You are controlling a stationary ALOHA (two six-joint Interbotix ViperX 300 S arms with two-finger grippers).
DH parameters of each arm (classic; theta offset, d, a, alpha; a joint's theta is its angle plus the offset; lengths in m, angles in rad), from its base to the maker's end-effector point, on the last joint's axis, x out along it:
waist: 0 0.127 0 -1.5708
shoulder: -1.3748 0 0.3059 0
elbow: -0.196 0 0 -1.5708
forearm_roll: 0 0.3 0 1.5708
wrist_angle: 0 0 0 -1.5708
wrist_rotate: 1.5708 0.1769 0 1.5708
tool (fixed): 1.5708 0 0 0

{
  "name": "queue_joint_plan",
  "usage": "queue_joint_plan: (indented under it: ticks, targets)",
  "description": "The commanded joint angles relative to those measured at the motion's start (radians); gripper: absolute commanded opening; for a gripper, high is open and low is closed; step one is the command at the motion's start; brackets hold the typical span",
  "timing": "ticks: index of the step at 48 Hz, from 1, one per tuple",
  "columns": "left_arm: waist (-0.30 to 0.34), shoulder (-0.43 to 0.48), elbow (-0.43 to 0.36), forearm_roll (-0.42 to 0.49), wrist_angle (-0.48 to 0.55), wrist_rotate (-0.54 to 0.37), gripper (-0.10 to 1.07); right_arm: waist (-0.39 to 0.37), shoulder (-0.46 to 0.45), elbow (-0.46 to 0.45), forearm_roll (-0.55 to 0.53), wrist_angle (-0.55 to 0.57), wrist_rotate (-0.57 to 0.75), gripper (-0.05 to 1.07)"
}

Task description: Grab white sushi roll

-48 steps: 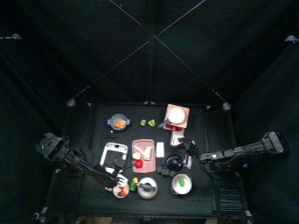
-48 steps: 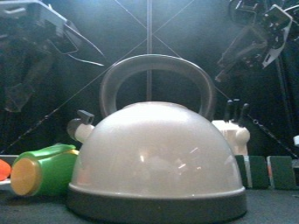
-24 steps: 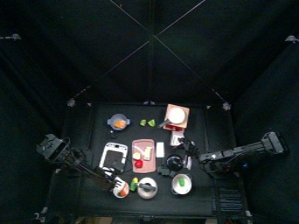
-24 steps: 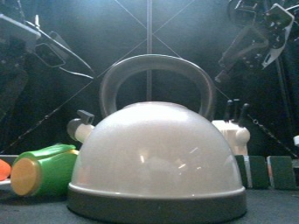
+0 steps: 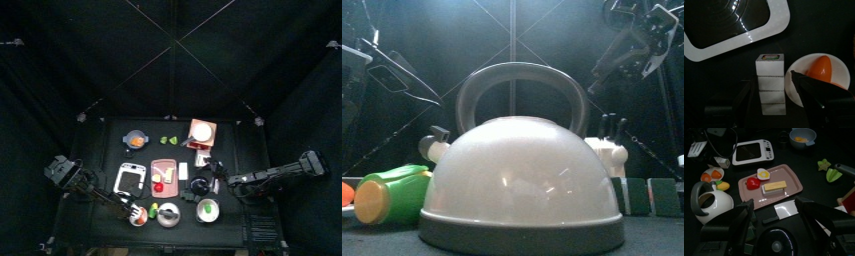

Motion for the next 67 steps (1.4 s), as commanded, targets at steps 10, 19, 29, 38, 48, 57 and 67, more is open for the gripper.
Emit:
queue_joint_plan:
  ticks: [10,19,29,38,48,57,67]
  targets:
    - [-0.003,-0.011,0.009,-0.011,-0.006,-0.002,0.92,-0.002,-0.005,-0.011,-0.003,-0.003,0.0,0.96]
    - [-0.011,-0.009,0.012,-0.014,-0.012,-0.003,0.9,-0.003,-0.005,-0.009,-0.003,-0.002,0.0,0.96]
    - [-0.011,-0.008,0.012,-0.014,-0.012,-0.003,0.76,-0.003,-0.005,-0.009,-0.002,-0.003,0.0,0.96]
    - [-0.009,-0.035,0.008,-0.012,-0.002,0.002,0.59,-0.003,-0.005,-0.008,0.0,-0.003,0.0,0.96]
    - [-0.006,-0.127,0.006,0.003,0.061,0.0,0.56,-0.002,-0.003,-0.006,0.0,-0.003,0.0,0.96]
    - [-0.003,-0.155,0.009,0.009,0.115,0.002,0.56,-0.003,-0.005,-0.005,0.0,-0.002,0.0,0.96]
    - [-0.003,-0.144,0.008,0.009,0.114,0.003,0.56,-0.003,-0.003,-0.005,0.0,-0.003,0.0,0.96]
